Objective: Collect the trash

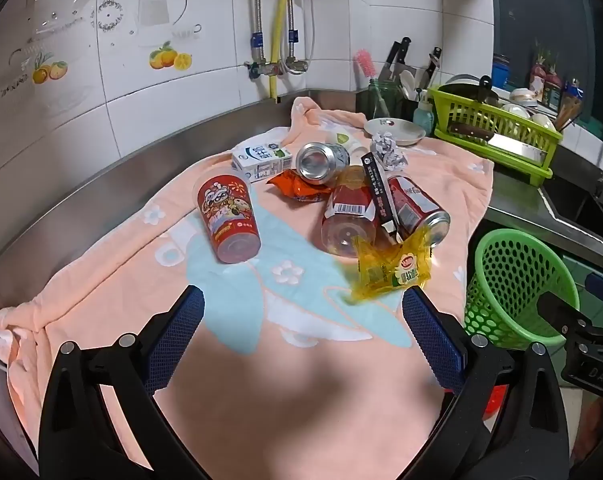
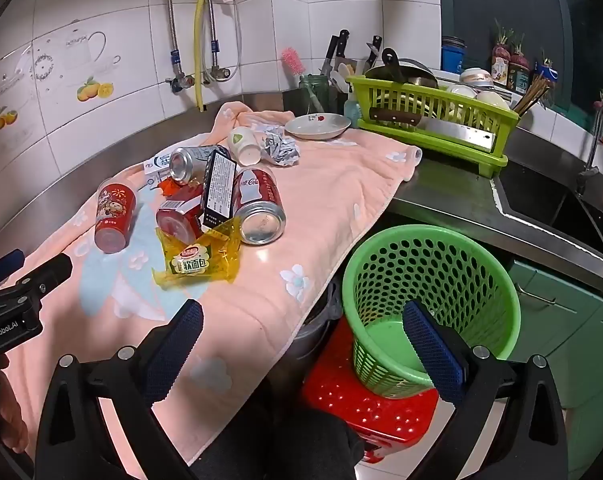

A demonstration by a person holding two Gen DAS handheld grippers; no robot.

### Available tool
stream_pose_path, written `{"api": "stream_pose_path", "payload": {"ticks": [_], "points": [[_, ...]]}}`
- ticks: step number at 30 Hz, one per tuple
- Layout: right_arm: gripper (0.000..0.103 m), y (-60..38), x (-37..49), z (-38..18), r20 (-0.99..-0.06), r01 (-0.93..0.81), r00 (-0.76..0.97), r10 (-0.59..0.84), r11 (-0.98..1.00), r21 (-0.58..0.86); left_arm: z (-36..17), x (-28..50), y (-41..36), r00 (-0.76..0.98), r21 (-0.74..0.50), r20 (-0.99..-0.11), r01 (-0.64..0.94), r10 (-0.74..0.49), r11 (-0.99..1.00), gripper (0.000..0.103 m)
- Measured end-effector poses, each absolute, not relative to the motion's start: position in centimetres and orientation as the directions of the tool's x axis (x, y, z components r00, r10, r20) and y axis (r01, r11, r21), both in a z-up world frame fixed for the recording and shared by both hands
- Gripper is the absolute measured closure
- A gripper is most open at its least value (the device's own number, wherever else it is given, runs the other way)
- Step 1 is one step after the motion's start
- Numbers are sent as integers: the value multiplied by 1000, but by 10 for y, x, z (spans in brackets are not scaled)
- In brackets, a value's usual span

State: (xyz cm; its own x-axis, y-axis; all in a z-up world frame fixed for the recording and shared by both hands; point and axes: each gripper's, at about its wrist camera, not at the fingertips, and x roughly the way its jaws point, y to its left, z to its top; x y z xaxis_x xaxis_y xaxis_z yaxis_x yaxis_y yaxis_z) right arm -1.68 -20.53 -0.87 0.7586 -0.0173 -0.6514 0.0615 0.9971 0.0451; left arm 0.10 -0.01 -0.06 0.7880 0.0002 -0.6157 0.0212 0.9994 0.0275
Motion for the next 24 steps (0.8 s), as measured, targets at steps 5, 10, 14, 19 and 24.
{"api": "stream_pose_path", "payload": {"ticks": [5,10,14,19,24], "points": [[6,-205,-17,-9,-651,60,759,-15,997,47,0,1,0,797,24,-604,20,-1,1000,5],[6,-205,-17,-9,-651,60,759,-15,997,48,-1,2,2,798,23,-603,14,2,1000,5],[6,-204,-17,-9,-650,60,760,-15,997,47,0,3,5,795,14,-607,10,1,1000,5],[6,-204,-17,-9,-649,60,760,-14,997,48,0,0,5,797,18,-603,2,9,1000,5],[6,-206,-18,-8,-650,59,760,-14,997,48,1,2,6,798,14,-603,-1,9,1000,5]]}}
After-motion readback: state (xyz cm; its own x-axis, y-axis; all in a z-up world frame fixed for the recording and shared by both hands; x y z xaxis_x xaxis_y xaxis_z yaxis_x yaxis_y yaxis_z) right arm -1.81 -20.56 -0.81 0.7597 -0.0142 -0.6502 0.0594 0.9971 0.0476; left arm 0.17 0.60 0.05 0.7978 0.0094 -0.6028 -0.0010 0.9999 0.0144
